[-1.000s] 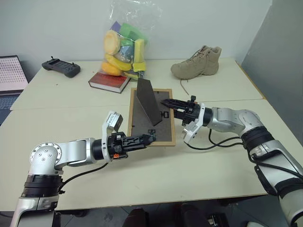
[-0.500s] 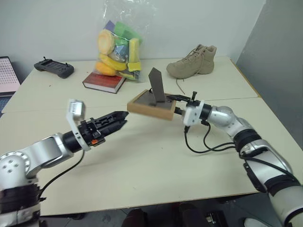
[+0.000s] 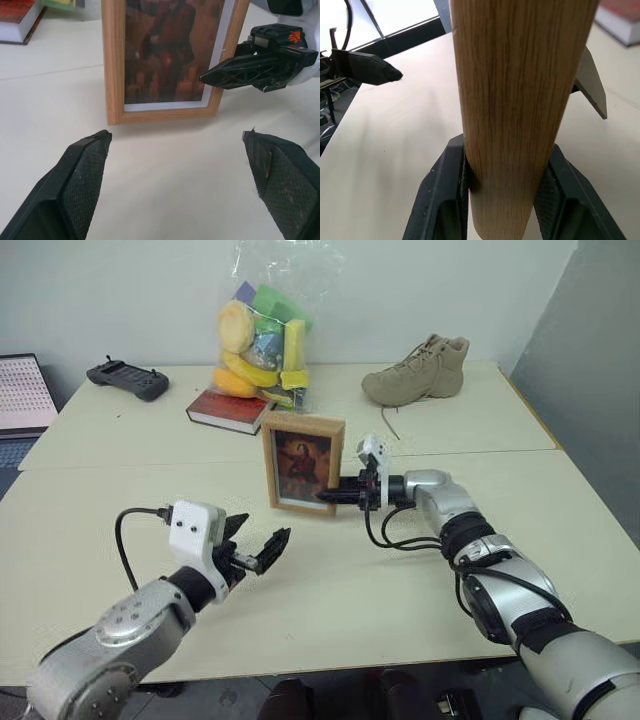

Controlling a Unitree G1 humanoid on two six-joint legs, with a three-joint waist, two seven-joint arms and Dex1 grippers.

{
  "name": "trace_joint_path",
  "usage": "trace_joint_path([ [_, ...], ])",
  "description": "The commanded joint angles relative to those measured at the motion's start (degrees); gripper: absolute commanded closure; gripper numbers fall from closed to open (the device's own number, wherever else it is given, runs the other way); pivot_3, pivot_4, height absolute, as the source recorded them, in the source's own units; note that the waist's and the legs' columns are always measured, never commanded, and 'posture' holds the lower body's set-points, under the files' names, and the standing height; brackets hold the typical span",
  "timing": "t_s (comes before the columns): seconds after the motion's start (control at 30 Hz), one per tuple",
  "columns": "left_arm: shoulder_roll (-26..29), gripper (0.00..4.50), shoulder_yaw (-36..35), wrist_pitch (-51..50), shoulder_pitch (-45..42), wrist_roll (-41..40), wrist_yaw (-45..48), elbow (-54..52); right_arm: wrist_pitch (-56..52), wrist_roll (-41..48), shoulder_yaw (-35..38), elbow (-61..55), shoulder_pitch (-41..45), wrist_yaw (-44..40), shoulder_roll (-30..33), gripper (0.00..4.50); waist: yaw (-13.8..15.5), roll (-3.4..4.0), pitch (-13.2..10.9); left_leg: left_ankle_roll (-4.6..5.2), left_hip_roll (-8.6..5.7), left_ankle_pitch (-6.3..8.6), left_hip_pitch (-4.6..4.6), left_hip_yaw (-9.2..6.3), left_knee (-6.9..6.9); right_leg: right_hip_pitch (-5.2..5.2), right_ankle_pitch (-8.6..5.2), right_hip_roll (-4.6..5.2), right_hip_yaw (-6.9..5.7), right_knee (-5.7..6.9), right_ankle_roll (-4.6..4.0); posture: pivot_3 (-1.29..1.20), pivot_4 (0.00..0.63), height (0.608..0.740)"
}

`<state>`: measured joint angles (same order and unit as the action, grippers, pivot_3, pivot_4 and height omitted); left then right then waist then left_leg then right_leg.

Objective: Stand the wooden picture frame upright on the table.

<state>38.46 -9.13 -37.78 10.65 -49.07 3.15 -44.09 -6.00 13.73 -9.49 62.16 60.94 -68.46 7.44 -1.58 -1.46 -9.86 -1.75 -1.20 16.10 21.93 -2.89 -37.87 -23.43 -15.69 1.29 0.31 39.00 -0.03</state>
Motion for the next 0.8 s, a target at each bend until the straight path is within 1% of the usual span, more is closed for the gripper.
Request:
trace_joint_path([
  [0.03, -1.88, 0.00, 0.34, 3.86, 2.55, 4.71, 3.02, -1.51, 1.33, -1.39, 2.25, 1.91, -0.37, 1.94, -0.72, 3.19, 0.15, 0.00, 0.00, 0.03, 0.00, 0.01, 0.01, -0.01, 0.00, 0.00, 0.00, 0.00, -0.02, -0.01, 0.00, 0.00, 0.150, 0.740],
  [0.13, -3.52, 0.00, 0.81, 4.31, 2.60, 6.10, 4.40, -0.78, -1.03, -1.48, 3.79, 2.78, -0.83, 3.24, -1.23, 3.19, 0.14, 0.00, 0.01, 0.12, 0.00, 0.07, -0.02, -0.03, -0.01, 0.02, 0.02, 0.00, -0.04, 0.02, 0.01, 0.00, 0.150, 0.740],
  [0.2, -4.16, 0.00, 1.07, 4.22, 1.59, 6.88, 5.31, 0.08, -2.68, -0.80, 5.30, 2.49, -1.00, 4.04, -1.31, 2.49, 0.12, 0.00, 0.01, 0.17, 0.01, 0.09, -0.12, -0.04, -0.01, 0.11, 0.02, 0.00, -0.06, 0.03, 0.01, 0.00, 0.150, 0.740],
  [0.23, -4.51, 0.00, 1.03, 4.09, 1.18, 7.06, 5.67, 0.40, -3.15, -0.73, 5.78, 2.23, -1.09, 4.14, -1.29, 2.36, 0.13, -0.01, 0.01, 0.18, 0.01, 0.10, -0.11, -0.06, -0.01, 0.11, 0.02, 0.00, -0.09, 0.04, 0.01, 0.00, 0.150, 0.740],
  [0.3, -4.73, 0.00, 0.91, 3.78, 0.09, 7.50, 6.85, 1.41, -3.41, -1.14, 6.10, 0.93, -1.72, 3.95, -0.78, 1.82, 0.11, -0.01, 0.01, 0.19, 0.00, 0.10, -0.09, -0.07, -0.02, 0.11, 0.02, 0.00, -0.11, 0.04, 0.01, 0.00, 0.150, 0.740],
  [0.4, -4.24, 0.00, 0.47, 3.60, -1.38, 8.30, 8.94, 3.44, -2.64, -2.26, 5.85, -2.10, -3.63, 3.93, 0.94, 1.28, 0.08, 0.00, 0.01, 0.19, 0.01, 0.11, -0.08, -0.07, -0.02, 0.11, 0.02, 0.00, -0.11, 0.02, 0.02, 0.00, 0.150, 0.740],
  [0.47, -3.89, 0.00, -0.17, 3.61, -2.10, 8.81, 10.28, 4.62, -1.93, -3.25, 5.36, -4.99, -5.50, 4.25, 2.58, 0.79, 0.14, -0.01, 0.01, 0.20, 0.00, 0.11, -0.06, -0.08, -0.03, 0.11, 0.01, 0.00, -0.13, 0.02, 0.02, 0.00, 0.150, 0.740],
  [0.57, -2.06, 0.00, -3.29, 2.93, -4.80, 8.09, 13.15, 8.24, -4.88, -5.02, 5.46, -15.62, -10.54, 7.06, 8.36, 0.12, 0.30, 0.00, 0.00, 0.21, 0.00, 0.11, -0.03, -0.10, -0.05, 0.11, 0.02, 0.01, -0.16, 0.01, 0.03, 0.00, 0.150, 0.740],
  [0.6, -0.95, 0.00, -4.53, 2.18, -5.84, 7.30, 14.46, 9.50, -6.56, -5.55, 5.66, -20.34, -12.67, 8.20, 10.55, 0.03, 0.50, 0.00, 0.00, 0.21, 0.00, 0.12, -0.02, -0.14, -0.07, 0.11, 0.02, 0.01, -0.20, 0.01, 0.03, 0.00, 0.150, 0.740],
  [0.67, 3.74, 0.00, -8.37, -1.06, -9.90, 3.49, 20.15, 14.89, -12.46, -3.53, 5.96, -38.27, -19.70, 4.81, 17.60, 0.03, 0.27, 0.00, -0.01, 0.22, 0.00, 0.12, -0.01, -0.17, -0.07, 0.12, 0.02, 0.02, -0.24, 0.00, 0.03, 0.00, 0.150, 0.740],
  [0.7, 5.54, 0.00, -9.81, -2.41, -11.85, 2.26, 22.48, 17.50, -16.27, -1.25, 6.16, -46.25, -22.12, 3.10, 20.18, 0.03, 0.38, 0.00, -0.02, 0.22, 0.02, 0.12, 0.01, -0.22, -0.04, 0.12, 0.01, 0.00, -0.30, 0.03, 0.02, 0.00, 0.150, 0.740],
  [0.73, 7.29, 0.00, -10.72, -3.42, -13.50, 1.43, 24.63, 19.88, -20.47, 1.11, 6.61, -52.69, -23.69, 2.32, 21.82, 0.03, 0.52, 0.09, -0.08, 0.22, 0.10, 0.12, 0.12, -0.31, -0.05, 0.09, 0.00, -0.01, -0.52, -0.01, 0.02, 0.00, 0.150, 0.740],
  [0.8, 10.43, 0.00, -11.15, -4.19, -15.90, 1.37, 28.43, 23.24, -27.13, 4.82, 7.34, -61.13, -24.71, 3.13, 23.32, 0.03, 0.26, 0.20, -0.14, 0.23, 0.14, 0.13, 0.21, -0.41, -0.04, 0.06, -0.02, -0.01, -0.71, -0.02, 0.01, 0.00, 0.150, 0.740],
])
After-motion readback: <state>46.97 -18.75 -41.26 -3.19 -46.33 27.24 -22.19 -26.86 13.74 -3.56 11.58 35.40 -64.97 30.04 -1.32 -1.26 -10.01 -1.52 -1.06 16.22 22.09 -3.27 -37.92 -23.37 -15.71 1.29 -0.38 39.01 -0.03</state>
